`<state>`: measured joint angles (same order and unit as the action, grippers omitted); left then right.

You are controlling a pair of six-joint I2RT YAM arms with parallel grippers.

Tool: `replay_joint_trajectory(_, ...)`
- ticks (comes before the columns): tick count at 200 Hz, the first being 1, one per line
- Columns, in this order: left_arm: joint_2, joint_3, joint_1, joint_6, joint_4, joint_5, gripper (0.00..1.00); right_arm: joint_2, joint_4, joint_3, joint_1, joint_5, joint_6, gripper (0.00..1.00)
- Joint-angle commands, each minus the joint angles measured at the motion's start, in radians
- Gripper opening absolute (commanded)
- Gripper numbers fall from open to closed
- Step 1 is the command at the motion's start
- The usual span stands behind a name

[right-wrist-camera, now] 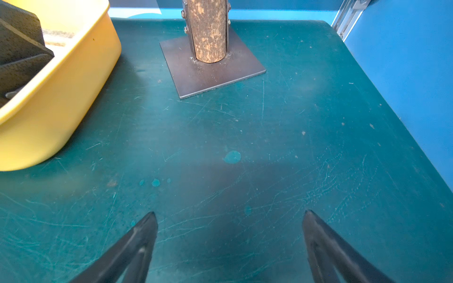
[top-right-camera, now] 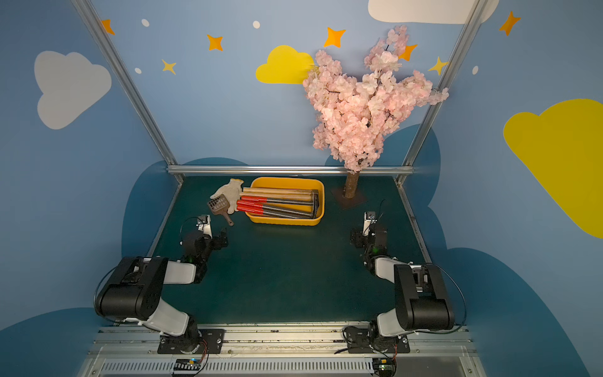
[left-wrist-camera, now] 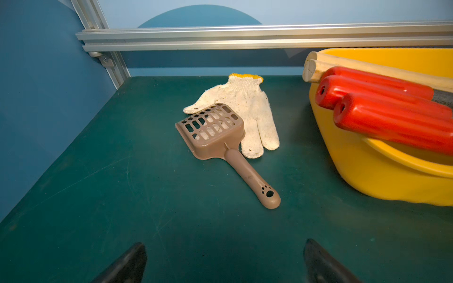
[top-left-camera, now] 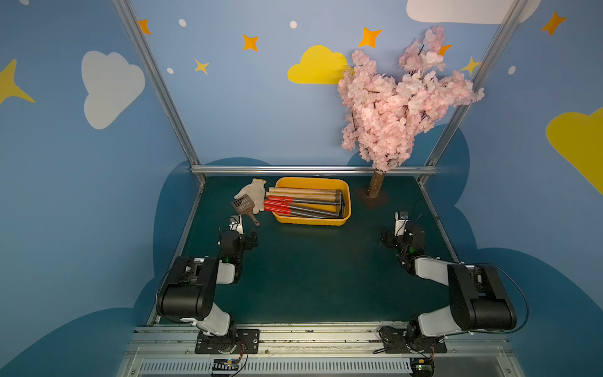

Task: Put the small hoe into the storage box
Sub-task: Reset both arms

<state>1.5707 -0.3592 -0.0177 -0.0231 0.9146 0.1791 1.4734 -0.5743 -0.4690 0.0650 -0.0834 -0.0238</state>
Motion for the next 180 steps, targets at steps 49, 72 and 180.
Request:
replay_joint_trajectory(49, 0.002, -0.009, 0.004, -0.003, 0.018, -0.010, 1.00, 0.005, -0.030, 0.001, 0.001, 0.013, -0.003, 0.91)
replay_joint_trajectory(72, 0.000, -0.008, 0.004, -0.003, 0.022, -0.010, 1.00, 0.004, -0.030, 0.003, 0.000, 0.013, -0.004, 0.91)
replay_joint_trajectory(180, 0.001, -0.007, 0.004, -0.003, 0.024, -0.010, 1.00, -0.007, -0.038, 0.013, -0.006, -0.067, 0.037, 0.91)
